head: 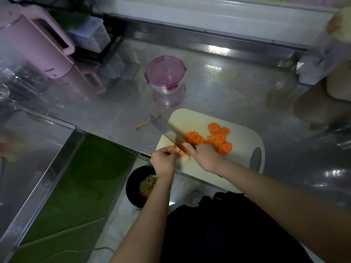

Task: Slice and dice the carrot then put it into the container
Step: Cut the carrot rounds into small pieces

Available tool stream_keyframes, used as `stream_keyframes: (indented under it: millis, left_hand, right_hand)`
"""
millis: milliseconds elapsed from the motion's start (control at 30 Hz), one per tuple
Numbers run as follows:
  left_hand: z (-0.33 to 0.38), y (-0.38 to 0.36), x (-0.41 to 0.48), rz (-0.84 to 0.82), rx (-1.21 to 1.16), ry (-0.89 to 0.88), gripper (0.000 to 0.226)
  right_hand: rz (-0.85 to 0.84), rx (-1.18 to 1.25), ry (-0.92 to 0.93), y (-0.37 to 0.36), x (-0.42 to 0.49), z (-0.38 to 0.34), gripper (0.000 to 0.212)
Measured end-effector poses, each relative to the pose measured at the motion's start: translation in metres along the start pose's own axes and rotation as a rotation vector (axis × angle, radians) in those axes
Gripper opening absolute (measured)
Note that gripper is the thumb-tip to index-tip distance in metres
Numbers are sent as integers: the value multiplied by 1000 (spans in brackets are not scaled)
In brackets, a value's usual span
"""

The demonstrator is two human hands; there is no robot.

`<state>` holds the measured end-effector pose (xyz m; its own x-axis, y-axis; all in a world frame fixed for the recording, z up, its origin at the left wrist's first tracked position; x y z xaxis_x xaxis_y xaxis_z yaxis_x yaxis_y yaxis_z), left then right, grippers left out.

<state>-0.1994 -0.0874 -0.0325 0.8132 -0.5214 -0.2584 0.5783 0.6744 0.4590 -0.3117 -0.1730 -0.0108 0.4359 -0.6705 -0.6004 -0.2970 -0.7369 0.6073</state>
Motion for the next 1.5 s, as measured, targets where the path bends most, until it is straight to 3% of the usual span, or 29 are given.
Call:
stream_keyframes:
  millis: [367,1033,1167,1500]
  left_hand:
    - [-3,2,1,-17,-39,-30,15]
    - [-6,-5,-2,5,-15,53,9]
    - [-6,-6,-1,-6,-30,60,6]
    - [-4,-4,-2,-2,-1,41,6]
  right_hand:
    - [77,147,76,9,-14,12,64]
    - [21,-6,46,4,-26,5,60]
    - [7,-24,21,8,-27,-6,44]
    - [-7,-219,10,-1,-19,-9,55]
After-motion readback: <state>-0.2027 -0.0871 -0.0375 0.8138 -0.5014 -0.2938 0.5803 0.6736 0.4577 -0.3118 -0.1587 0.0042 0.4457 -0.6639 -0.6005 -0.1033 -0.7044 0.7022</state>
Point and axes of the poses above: each hand's wrist, its own x-axis towards the middle knuckle, its own y-axis out of the back of the hand, z = x × y, the point moved 4 cm from there along x, towards the middle knuckle, and after that the axes turned 10 degrees about -y, right-handed, at the moved point
